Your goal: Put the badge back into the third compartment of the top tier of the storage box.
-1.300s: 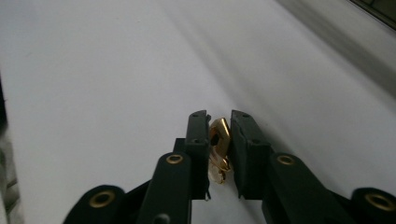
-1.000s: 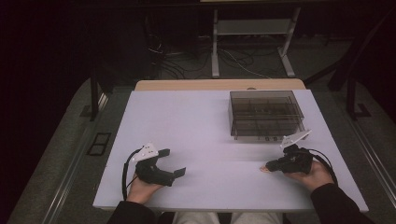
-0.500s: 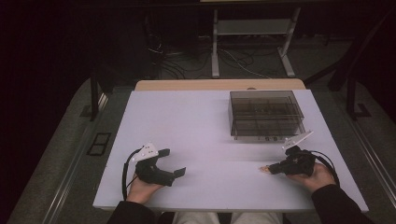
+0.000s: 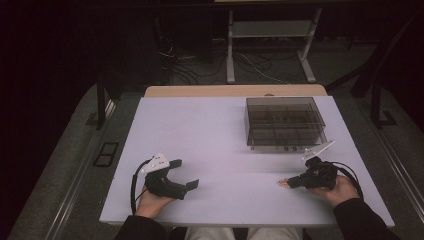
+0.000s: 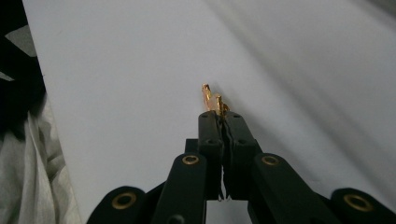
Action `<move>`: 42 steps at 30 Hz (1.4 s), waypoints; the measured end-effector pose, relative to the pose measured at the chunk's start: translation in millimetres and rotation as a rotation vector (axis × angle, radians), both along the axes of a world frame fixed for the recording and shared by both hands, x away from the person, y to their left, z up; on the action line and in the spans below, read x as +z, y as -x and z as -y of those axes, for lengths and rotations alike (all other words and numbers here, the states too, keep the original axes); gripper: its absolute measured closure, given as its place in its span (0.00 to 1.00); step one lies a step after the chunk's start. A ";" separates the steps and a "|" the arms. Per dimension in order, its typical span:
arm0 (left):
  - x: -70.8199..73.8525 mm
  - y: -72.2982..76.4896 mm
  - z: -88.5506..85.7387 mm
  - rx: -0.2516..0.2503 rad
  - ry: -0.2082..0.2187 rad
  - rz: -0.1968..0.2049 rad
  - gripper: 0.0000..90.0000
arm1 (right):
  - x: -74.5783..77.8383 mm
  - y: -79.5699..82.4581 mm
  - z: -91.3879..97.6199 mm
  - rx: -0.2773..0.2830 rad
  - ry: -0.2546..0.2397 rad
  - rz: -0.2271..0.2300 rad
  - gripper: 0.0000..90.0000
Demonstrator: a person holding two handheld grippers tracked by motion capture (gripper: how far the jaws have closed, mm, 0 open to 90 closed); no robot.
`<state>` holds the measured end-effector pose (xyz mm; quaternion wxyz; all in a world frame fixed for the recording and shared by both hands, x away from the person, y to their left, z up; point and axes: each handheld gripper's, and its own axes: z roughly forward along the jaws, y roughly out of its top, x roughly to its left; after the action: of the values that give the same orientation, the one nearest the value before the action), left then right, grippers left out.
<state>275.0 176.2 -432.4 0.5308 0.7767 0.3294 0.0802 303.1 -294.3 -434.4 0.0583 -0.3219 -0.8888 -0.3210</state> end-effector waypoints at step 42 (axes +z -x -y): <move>-1.2 -0.2 -0.3 0.005 0.001 -0.009 0.00 | 32.4 1.6 10.7 0.005 -0.047 0.015 0.96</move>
<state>275.2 176.6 -433.6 0.5297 0.7758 0.3339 0.0780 301.5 -305.0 -402.0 0.0598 -0.3160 -0.8821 -0.3442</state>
